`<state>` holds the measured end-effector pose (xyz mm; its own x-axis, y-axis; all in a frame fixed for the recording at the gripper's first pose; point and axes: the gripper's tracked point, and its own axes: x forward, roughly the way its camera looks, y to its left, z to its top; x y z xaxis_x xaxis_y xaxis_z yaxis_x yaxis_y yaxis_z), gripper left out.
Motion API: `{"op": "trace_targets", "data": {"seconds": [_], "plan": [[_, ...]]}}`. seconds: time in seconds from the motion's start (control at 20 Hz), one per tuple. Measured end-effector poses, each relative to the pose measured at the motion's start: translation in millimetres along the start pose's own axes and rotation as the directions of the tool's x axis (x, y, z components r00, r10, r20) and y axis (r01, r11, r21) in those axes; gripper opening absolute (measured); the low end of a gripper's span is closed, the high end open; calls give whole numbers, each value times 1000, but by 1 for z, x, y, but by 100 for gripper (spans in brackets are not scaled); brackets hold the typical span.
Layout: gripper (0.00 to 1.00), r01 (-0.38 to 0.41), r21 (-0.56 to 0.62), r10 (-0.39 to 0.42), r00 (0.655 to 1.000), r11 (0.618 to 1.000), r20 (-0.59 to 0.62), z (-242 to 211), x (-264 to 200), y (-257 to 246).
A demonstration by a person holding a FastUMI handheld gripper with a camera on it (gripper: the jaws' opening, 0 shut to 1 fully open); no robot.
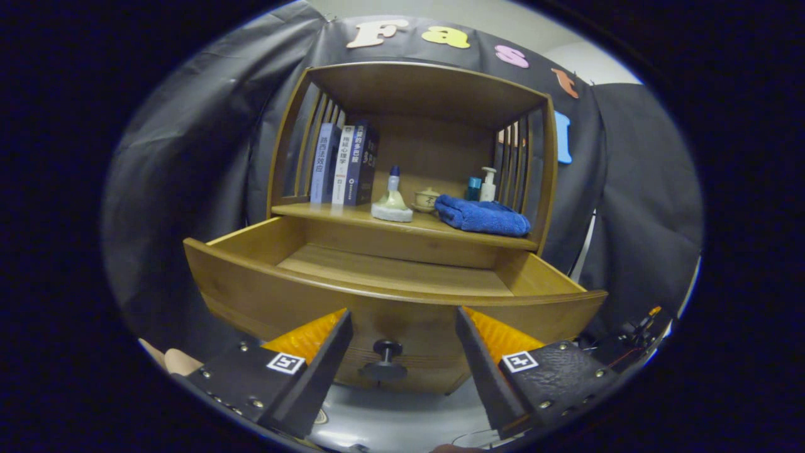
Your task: Pull open the drawer, take out the items inside it, and place them on the countertop above the cabinet.
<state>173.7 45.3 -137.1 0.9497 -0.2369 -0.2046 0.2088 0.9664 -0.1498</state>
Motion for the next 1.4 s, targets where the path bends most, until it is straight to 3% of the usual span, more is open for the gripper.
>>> {"op": "trace_targets", "data": {"seconds": [0.85, 1.4], "plan": [[99, 8, 16, -9, 999, 1000, 54, 9, 12, -1], [99, 18, 16, -18, 998, 1000, 56, 23, 62, 2]]}}
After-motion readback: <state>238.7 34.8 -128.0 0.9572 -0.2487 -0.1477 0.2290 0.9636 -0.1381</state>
